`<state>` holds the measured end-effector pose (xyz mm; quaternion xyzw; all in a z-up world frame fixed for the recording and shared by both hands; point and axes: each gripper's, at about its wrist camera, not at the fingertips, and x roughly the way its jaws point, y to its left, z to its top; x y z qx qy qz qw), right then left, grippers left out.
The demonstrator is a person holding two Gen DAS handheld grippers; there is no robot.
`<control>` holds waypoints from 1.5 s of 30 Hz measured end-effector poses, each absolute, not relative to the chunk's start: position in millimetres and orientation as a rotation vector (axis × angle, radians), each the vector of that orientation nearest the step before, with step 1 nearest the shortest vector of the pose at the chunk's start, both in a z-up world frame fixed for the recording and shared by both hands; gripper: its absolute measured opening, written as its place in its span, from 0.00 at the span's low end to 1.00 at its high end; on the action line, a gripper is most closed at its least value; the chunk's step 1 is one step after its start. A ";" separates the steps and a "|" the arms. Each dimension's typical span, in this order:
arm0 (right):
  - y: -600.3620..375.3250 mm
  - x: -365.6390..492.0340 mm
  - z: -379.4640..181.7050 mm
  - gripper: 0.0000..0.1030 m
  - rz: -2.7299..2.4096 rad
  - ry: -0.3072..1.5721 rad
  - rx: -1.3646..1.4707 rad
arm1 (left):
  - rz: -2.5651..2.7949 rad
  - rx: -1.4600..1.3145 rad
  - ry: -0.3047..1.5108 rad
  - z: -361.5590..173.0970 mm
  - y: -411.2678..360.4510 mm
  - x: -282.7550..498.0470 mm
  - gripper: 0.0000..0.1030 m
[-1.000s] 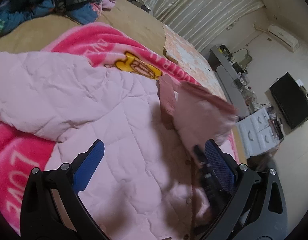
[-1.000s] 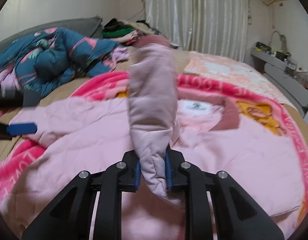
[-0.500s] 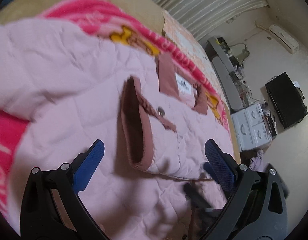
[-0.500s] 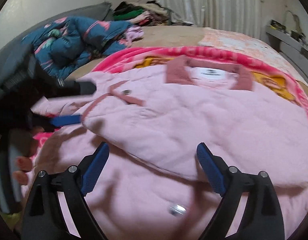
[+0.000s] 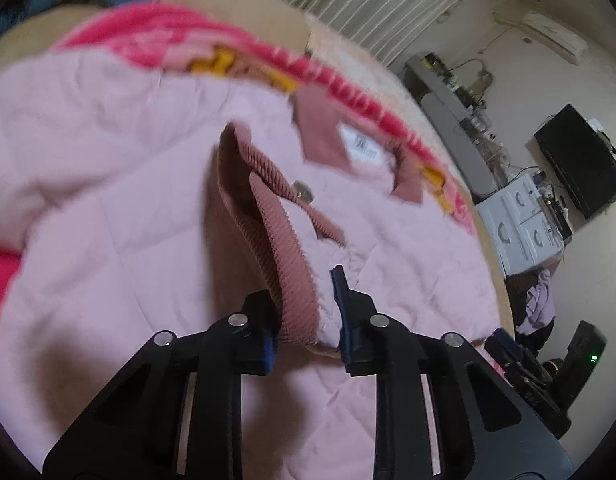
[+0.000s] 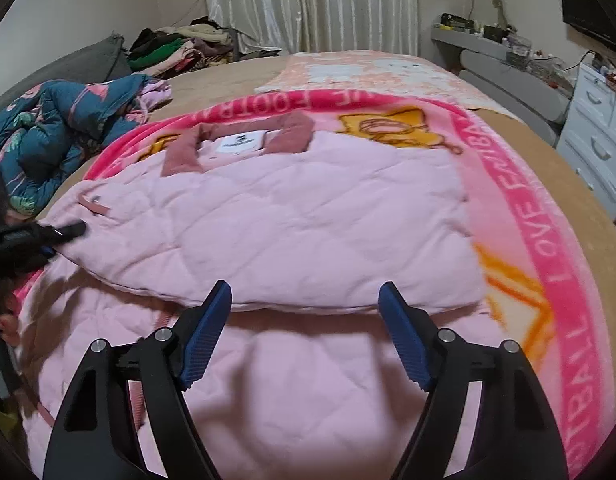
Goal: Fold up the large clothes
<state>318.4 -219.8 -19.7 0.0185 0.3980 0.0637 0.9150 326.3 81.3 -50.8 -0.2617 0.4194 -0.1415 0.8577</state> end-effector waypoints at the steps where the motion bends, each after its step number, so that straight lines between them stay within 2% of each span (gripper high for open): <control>1: -223.8 318.7 -15.1 0.72 0.126 0.799 0.045 | -0.300 -0.535 0.840 -37.1 85.1 323.8 0.14; 5: -230.4 333.5 -8.7 0.72 0.098 0.772 0.066 | -0.288 -0.446 0.805 -13.1 87.7 322.9 0.14; 14: -209.6 365.4 -23.0 0.73 0.133 0.840 0.052 | -0.196 -0.438 0.944 -68.8 101.9 325.5 0.18; 19: -214.7 382.8 -52.8 0.74 0.051 0.966 0.051 | -0.178 -0.422 0.955 -71.3 103.0 319.1 0.25; 23: -215.1 380.9 -54.4 0.74 0.044 0.966 0.076 | -0.168 -0.404 0.961 -67.0 102.3 314.5 0.28; 25: -215.2 375.2 -47.4 0.78 0.067 0.951 0.111 | -0.162 -0.396 0.958 -62.4 103.6 311.1 0.29; 28: -208.8 363.4 -34.4 0.84 0.096 0.914 0.123 | -0.150 -0.392 0.945 -53.4 108.5 306.4 0.42; 30: -203.0 357.3 -26.1 0.88 0.116 0.892 0.130 | -0.140 -0.384 0.933 -46.6 111.5 302.3 0.59; 31: -200.4 355.1 -22.3 0.91 0.123 0.882 0.136 | -0.131 -0.378 0.926 -42.6 113.5 299.4 0.63; 36: -182.4 347.5 -4.8 0.95 0.166 0.851 0.149 | -0.096 -0.363 0.902 -28.3 124.1 291.5 0.88; 38: -172.7 346.1 0.4 0.96 0.184 0.845 0.142 | -0.069 -0.360 0.890 -22.3 130.9 288.1 0.91; 45: -123.9 337.2 19.2 0.96 0.274 0.813 0.107 | 0.057 -0.356 0.892 -14.1 168.4 280.8 0.91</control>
